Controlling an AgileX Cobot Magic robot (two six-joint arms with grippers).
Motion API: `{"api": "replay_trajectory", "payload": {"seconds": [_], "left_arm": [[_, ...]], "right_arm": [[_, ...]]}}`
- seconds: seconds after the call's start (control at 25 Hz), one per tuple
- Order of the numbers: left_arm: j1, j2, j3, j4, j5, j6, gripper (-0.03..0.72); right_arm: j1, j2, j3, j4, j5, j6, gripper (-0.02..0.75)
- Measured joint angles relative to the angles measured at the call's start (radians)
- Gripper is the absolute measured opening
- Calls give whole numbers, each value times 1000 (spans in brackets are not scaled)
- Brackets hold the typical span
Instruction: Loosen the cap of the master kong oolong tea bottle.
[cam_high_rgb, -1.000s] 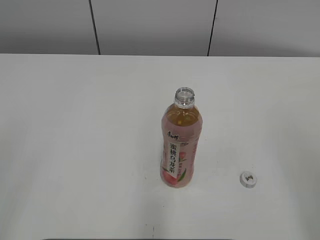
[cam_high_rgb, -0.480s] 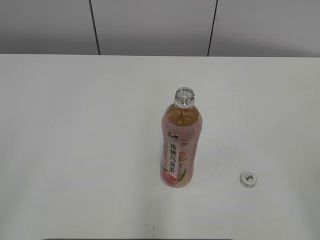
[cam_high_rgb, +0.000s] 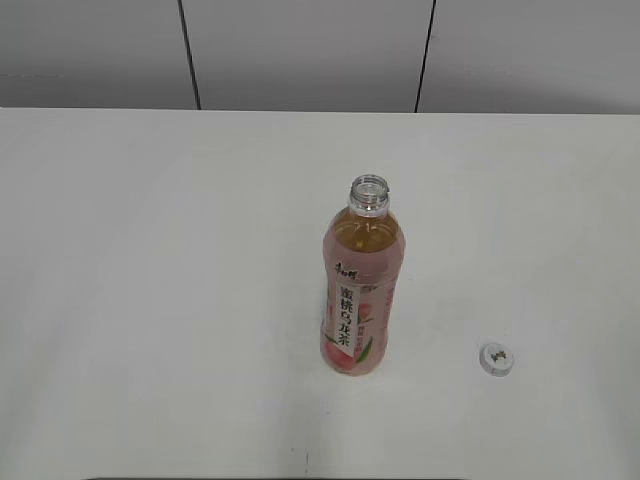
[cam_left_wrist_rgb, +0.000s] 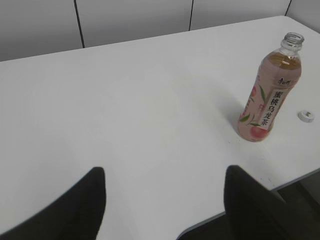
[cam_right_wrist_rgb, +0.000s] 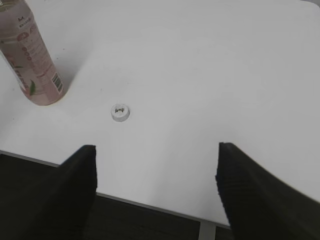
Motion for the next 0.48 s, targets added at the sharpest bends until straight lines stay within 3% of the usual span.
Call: {"api": "replay_trajectory", "payload": {"seconds": [0.48], "left_arm": [[2, 0, 0, -1, 0, 1, 448]], "right_arm": [[0, 0, 0, 0, -2, 1, 564]]}}
